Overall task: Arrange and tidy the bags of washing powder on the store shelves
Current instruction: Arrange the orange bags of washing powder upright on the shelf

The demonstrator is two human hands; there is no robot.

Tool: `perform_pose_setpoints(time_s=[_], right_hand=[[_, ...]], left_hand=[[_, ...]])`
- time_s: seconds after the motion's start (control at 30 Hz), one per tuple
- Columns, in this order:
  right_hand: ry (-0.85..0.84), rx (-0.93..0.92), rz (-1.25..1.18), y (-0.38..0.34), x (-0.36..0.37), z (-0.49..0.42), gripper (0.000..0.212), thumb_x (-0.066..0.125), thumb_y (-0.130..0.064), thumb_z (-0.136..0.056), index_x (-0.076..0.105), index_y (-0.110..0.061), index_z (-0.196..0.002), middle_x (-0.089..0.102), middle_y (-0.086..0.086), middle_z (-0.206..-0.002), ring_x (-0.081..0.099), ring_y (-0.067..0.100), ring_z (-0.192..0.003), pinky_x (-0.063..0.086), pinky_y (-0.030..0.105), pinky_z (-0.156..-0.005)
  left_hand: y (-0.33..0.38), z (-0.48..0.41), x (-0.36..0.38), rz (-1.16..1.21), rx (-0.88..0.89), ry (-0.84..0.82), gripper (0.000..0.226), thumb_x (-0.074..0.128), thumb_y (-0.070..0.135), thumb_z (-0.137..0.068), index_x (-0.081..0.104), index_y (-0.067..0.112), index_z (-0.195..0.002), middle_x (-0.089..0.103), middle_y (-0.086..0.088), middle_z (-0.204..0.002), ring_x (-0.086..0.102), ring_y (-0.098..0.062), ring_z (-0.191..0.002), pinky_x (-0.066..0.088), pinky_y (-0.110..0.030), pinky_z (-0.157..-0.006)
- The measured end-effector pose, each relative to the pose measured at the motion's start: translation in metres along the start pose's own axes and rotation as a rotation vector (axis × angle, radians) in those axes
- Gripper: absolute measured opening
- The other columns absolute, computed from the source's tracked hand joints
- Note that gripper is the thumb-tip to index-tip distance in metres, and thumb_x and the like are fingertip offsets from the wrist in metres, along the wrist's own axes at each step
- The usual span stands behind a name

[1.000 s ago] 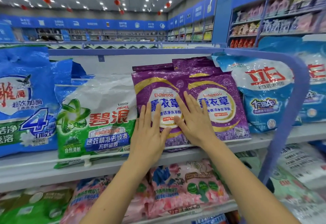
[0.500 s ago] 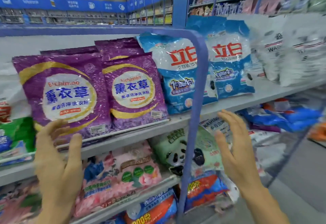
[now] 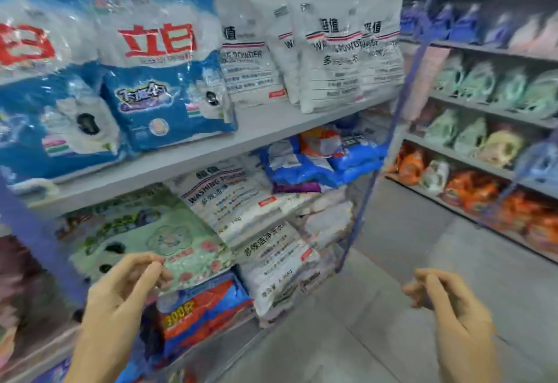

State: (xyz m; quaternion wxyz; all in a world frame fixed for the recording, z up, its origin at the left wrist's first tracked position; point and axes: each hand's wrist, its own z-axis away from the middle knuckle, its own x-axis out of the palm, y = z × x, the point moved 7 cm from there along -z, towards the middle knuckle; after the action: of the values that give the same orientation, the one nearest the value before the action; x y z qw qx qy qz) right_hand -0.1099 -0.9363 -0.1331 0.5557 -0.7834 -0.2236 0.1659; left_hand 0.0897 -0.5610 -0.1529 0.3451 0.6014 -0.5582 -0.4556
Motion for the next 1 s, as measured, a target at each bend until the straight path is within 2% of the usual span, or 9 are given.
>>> perform_pose_setpoints(time_s=[0.03, 0.23, 0.4, 0.53, 0.7, 0.8, 0.93, 1.0], right_hand=[[0.026, 0.015, -0.002, 0.007, -0.011, -0.01, 0.025, 0.04, 0.007, -0.094, 0.061, -0.006, -0.088, 0.067, -0.008, -0.057, 0.059, 0.005, -0.052, 0.048, 0.012, -0.05], [0.1, 0.075, -0.064, 0.059, -0.038, -0.081, 0.029, 0.039, 0.001, -0.097, 0.06, -0.008, -0.079, 0.067, -0.002, -0.06, 0.057, 0.011, -0.049, 0.05, 0.013, -0.052], [0.108, 0.06, -0.066, 0.091, -0.026, -0.145, 0.029, 0.042, -0.003, -0.097, 0.061, -0.011, -0.077, 0.067, 0.0, -0.06, 0.058, 0.01, -0.051, 0.05, 0.014, -0.052], [0.091, 0.059, -0.054, 0.115, -0.012, -0.192, 0.029, 0.042, -0.004, -0.098, 0.061, -0.011, -0.077, 0.066, -0.003, -0.059, 0.059, 0.008, -0.053, 0.05, 0.014, -0.052], [-0.037, 0.096, -0.037, 0.145, 0.03, -0.245, 0.026, 0.044, -0.006, -0.097, 0.061, -0.01, -0.077, 0.066, -0.002, -0.061, 0.058, 0.009, -0.054, 0.049, 0.015, -0.053], [-0.139, 0.094, -0.036, 0.161, 0.06, -0.281, 0.026, 0.045, -0.005, -0.096, 0.062, -0.011, -0.077, 0.066, -0.001, -0.063, 0.058, 0.008, -0.055, 0.049, 0.015, -0.053], [-0.304, 0.1, -0.035, 0.185, 0.106, -0.333, 0.026, 0.047, -0.003, -0.095, 0.062, -0.012, -0.076, 0.065, -0.006, -0.061, 0.055, 0.004, -0.053, 0.048, 0.014, -0.053], [-0.377, 0.093, -0.001, 0.196, 0.134, -0.36, 0.028, 0.049, -0.003, -0.095, 0.062, -0.015, -0.074, 0.064, -0.006, -0.059, 0.056, 0.005, -0.054, 0.049, 0.02, -0.056]], left_hand=[[-0.003, -0.003, 0.016, 0.028, -0.012, -0.008, 0.022, 0.055, 0.015, -0.089, 0.069, 0.031, -0.084, 0.072, 0.001, -0.073, 0.063, -0.006, -0.058, 0.05, -0.013, -0.054], [0.0, -0.045, 0.098, -0.017, -0.046, -0.116, 0.016, 0.054, 0.033, -0.08, 0.069, 0.035, -0.084, 0.072, -0.002, -0.076, 0.063, -0.013, -0.062, 0.05, -0.023, -0.054], [-0.022, -0.096, 0.137, 0.005, -0.074, -0.076, 0.018, 0.054, 0.025, -0.088, 0.069, 0.033, -0.086, 0.072, 0.0, -0.08, 0.066, -0.012, -0.067, 0.054, -0.016, -0.057], [-0.03, -0.128, 0.163, 0.018, -0.11, -0.065, 0.017, 0.055, 0.036, -0.078, 0.069, 0.031, -0.086, 0.072, -0.001, -0.08, 0.067, -0.015, -0.07, 0.055, -0.018, -0.062], [-0.04, -0.149, 0.181, -0.01, -0.155, -0.027, 0.022, 0.055, 0.036, -0.077, 0.069, 0.025, -0.089, 0.072, -0.002, -0.081, 0.067, -0.013, -0.069, 0.054, -0.014, -0.061], [-0.045, -0.152, 0.189, 0.005, -0.209, 0.054, 0.024, 0.056, 0.032, -0.077, 0.067, 0.017, -0.091, 0.072, -0.005, -0.079, 0.066, -0.015, -0.066, 0.053, -0.013, -0.056], [-0.048, -0.152, 0.2, -0.027, -0.248, 0.186, 0.022, 0.055, 0.033, -0.08, 0.067, 0.018, -0.092, 0.072, -0.002, -0.079, 0.066, -0.013, -0.067, 0.052, -0.013, -0.058], [-0.048, -0.15, 0.206, -0.038, -0.256, 0.264, 0.015, 0.054, 0.024, -0.088, 0.067, 0.016, -0.091, 0.072, -0.003, -0.079, 0.066, -0.011, -0.065, 0.052, -0.013, -0.057]])
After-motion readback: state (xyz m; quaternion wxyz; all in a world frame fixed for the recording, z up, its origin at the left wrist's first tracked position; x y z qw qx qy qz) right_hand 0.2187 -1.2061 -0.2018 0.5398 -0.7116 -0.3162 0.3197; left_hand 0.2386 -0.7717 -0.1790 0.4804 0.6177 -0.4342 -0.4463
